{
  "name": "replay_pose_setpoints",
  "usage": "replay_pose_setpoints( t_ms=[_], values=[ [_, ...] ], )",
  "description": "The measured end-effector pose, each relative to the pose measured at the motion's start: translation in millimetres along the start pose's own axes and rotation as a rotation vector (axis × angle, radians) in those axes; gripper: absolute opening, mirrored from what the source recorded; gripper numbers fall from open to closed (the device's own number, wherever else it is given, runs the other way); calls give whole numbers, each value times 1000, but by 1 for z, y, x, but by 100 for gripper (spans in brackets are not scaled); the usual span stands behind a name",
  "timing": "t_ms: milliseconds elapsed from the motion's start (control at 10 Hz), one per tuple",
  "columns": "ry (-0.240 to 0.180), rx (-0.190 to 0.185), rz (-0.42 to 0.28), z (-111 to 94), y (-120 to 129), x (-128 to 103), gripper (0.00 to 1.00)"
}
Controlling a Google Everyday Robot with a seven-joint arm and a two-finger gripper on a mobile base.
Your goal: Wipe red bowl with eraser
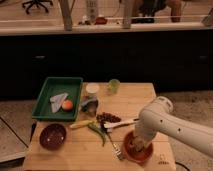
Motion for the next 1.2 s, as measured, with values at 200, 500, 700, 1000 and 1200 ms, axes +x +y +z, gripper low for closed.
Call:
replay_pose_setpoints(
  t_ms=[200,500,700,1000,1200],
  values=[
    [-2,1,-8,0,2,-1,0],
    [-4,4,-27,-1,4,-3,0],
    [-4,5,-33,-2,5,-3,0],
    [-4,4,-44,-2,7,-4,0],
    [-3,5,-48,-3,9,-3,0]
  ],
)
